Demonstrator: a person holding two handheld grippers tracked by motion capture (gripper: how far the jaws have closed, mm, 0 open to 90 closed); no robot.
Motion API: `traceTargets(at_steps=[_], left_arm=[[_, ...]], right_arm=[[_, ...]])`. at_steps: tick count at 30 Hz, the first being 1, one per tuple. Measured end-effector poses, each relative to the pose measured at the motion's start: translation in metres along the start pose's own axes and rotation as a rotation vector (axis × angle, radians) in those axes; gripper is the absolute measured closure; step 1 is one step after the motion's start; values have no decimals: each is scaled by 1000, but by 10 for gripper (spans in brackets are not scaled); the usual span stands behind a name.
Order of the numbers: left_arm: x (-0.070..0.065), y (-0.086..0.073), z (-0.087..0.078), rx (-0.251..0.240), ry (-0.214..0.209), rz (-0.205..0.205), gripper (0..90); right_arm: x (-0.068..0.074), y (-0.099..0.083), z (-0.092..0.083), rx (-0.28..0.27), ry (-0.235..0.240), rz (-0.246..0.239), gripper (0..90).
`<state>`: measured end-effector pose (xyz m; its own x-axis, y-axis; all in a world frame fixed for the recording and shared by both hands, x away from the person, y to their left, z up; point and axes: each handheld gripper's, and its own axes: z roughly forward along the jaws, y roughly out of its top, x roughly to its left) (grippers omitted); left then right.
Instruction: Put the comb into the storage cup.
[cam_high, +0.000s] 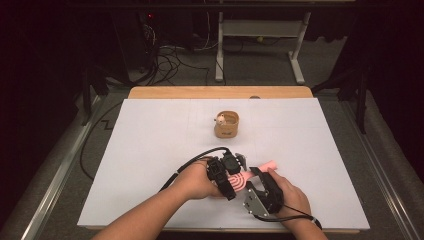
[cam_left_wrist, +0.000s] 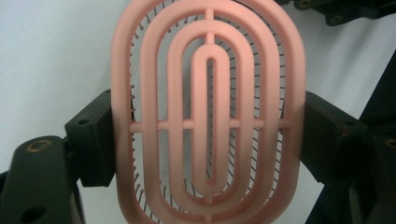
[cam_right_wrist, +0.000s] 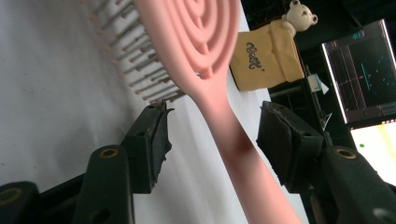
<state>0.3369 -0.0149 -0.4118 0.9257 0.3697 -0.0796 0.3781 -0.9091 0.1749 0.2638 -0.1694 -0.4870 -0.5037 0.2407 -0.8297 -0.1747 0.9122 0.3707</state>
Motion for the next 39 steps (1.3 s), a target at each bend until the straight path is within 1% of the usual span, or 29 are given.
traceTargets(at_steps=[2,7,9,13,16,18,24,27,30,34,36,39], left_arm=[[0,0,0,5,-1,-1,202],[1,1,1,7,-2,-5,201],[1,1,1,7,0,-4,202],[1,1,2,10,1,-4,202],[0,2,2,13,3,-1,201],[-1,3,2,14,13,8,202],[-2,5,1,13,7,8,202],[-3,5,1,10,14,18,201],[-2,5,0,5,7,16,201],[-2,5,0,12,7,16,201],[-3,5,1,13,15,25,201],[-3,6,1,11,10,24,201]], right_arm=[[1,2,0,-2,-9,-32,464],[5,5,1,4,-14,-79,513],[6,6,1,4,-13,-83,526],[8,8,1,12,-18,-117,549],[9,8,1,18,-22,-126,560],[9,9,2,15,-25,-136,565],[9,8,1,26,-32,-146,578],[10,9,1,30,-35,-160,582],[11,9,1,22,-44,-175,587],[11,10,0,28,-50,-188,598],[12,10,0,33,-48,-193,600],[13,10,0,33,-50,-207,615]])
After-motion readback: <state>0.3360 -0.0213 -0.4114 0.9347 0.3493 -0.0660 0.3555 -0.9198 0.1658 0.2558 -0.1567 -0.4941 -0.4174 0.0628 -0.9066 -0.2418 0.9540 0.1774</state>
